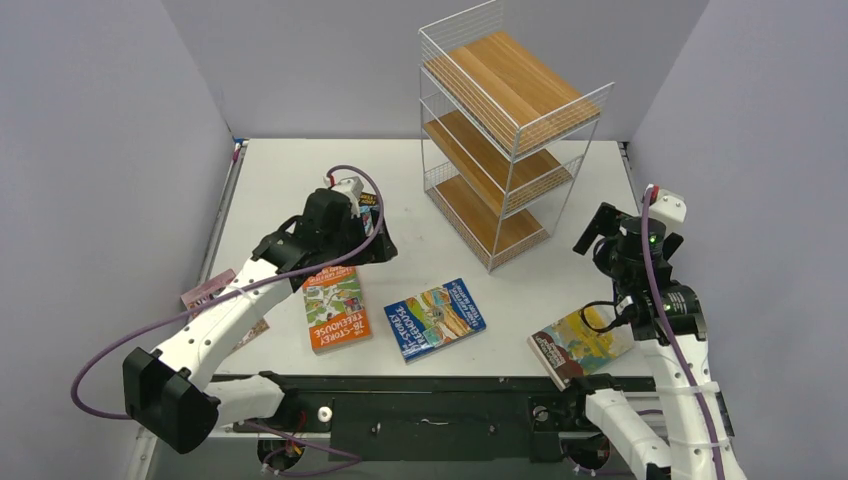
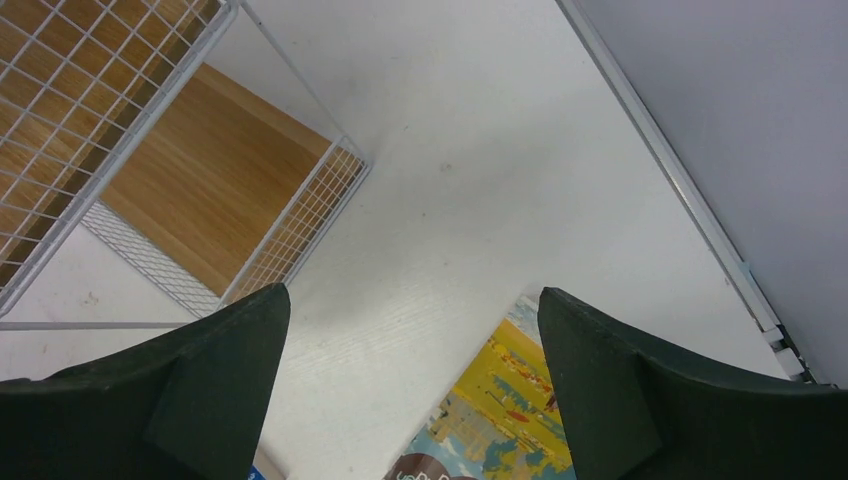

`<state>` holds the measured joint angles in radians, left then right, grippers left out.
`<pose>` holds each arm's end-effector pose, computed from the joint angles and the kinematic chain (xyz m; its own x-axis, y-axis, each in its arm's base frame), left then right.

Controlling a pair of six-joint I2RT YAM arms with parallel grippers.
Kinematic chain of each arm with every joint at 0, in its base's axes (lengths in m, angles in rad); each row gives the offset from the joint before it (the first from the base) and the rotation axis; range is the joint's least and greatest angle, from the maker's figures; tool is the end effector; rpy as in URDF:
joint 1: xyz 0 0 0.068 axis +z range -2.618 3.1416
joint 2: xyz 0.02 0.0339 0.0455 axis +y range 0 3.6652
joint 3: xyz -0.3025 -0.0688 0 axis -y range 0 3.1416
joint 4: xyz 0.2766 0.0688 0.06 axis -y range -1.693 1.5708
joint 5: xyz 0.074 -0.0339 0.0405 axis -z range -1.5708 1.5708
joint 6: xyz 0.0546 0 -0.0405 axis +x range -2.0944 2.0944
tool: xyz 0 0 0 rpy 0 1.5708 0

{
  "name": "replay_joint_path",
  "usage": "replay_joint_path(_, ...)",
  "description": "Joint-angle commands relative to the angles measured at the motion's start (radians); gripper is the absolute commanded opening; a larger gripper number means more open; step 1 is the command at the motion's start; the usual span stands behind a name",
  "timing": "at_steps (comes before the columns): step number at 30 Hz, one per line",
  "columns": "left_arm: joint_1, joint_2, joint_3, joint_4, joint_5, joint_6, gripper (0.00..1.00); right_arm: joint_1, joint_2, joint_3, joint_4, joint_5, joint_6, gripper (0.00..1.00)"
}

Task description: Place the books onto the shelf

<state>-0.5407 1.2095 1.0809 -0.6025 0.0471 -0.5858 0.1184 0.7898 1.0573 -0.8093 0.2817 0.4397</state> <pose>0.2480 -0.1519 0.3347 -0.7779 -0.1771 -0.6029 0.1370 0.8886 -0.4378 0.1669 0.0046 0.3941 -0.4110 0.3629 -0.8363 0.3293 0.9145 0.2350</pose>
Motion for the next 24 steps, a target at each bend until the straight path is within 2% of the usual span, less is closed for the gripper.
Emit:
replay_joint_path(1, -0.004, 0.013, 0.072, 0.004, -0.025, 0.018, 0.87, -0.002, -0.038, -0.036, 0.038, 0.066, 0.009, 0.90)
replay_joint_path(5, -0.003, 0.018, 0.062, 0.022, -0.020, 0.021, 0.93, -0.003, -0.054, -0.046, 0.038, 0.066, 0.006, 0.90)
replay_joint_path(9, -0.010, 0.005, 0.043, 0.046, -0.036, 0.022, 0.94, -0.005, -0.099, -0.074, 0.063, 0.072, 0.004, 0.90)
replay_joint_path(11, -0.045, -0.003, 0.055, 0.042, -0.105, 0.045, 0.94, -0.005, -0.116, -0.089, 0.083, 0.059, 0.006, 0.90)
replay_joint_path(12, -0.067, -0.005, 0.075, 0.036, -0.184, 0.060, 0.94, -0.005, -0.121, -0.092, 0.088, 0.050, 0.012, 0.90)
replay_joint_path(13, -0.126, -0.010, 0.088, 0.033, -0.229, 0.099, 0.94, -0.009, -0.122, -0.096, 0.104, 0.038, 0.016, 0.90)
replay_joint_path(14, -0.190, -0.011, 0.116, 0.032, -0.309, 0.119, 0.95, -0.022, -0.119, -0.095, 0.115, -0.009, 0.014, 0.90)
replay_joint_path(16, -0.262, -0.011, 0.155, 0.040, -0.376, 0.174, 0.95, -0.058, -0.096, -0.082, 0.149, -0.103, 0.005, 0.90)
replay_joint_path(20, -0.313, -0.022, 0.173, 0.102, -0.366, 0.212, 0.94, -0.165, -0.003, 0.006, 0.217, -0.336, 0.010, 0.91)
replay_joint_path(24, -0.330, -0.070, 0.120, 0.214, -0.358, 0.215, 0.93, -0.189, 0.095, 0.091, 0.326, -0.514, 0.112, 0.91)
